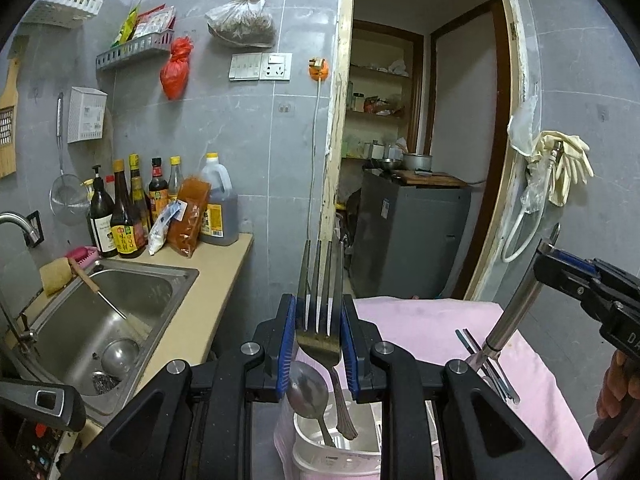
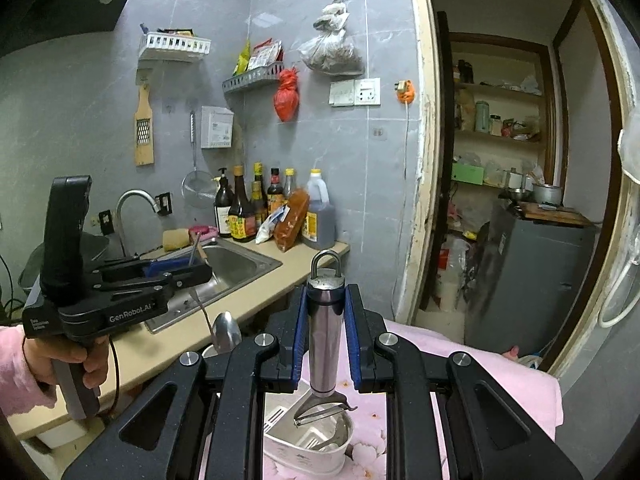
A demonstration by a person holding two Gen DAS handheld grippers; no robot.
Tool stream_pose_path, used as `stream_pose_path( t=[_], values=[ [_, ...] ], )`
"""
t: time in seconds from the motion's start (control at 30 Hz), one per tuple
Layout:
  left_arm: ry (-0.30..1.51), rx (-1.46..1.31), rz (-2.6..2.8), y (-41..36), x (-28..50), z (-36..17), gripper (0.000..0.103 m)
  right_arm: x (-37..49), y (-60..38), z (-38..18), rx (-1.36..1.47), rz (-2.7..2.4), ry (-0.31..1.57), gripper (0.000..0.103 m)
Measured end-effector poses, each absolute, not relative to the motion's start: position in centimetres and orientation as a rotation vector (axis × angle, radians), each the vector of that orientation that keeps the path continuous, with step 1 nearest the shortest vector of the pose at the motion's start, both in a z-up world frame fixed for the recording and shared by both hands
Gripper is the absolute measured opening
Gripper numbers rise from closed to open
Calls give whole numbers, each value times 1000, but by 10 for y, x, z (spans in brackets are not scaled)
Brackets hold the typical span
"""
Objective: Organize utensils
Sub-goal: 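Carry fork and scoop over the white caddy and open both tools to drop them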
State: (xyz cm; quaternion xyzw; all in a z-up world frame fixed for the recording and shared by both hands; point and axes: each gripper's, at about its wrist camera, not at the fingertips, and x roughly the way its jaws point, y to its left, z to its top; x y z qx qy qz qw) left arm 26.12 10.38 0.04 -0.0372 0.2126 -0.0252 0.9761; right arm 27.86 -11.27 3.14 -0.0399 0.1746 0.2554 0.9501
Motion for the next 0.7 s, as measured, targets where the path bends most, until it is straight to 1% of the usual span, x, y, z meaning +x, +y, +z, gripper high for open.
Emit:
stream_pose_path(
  t=[0.7],
  values=[
    [496,-58,-61,93,262,-17,20,282,-115,33,-91,607,345,16]
  ],
)
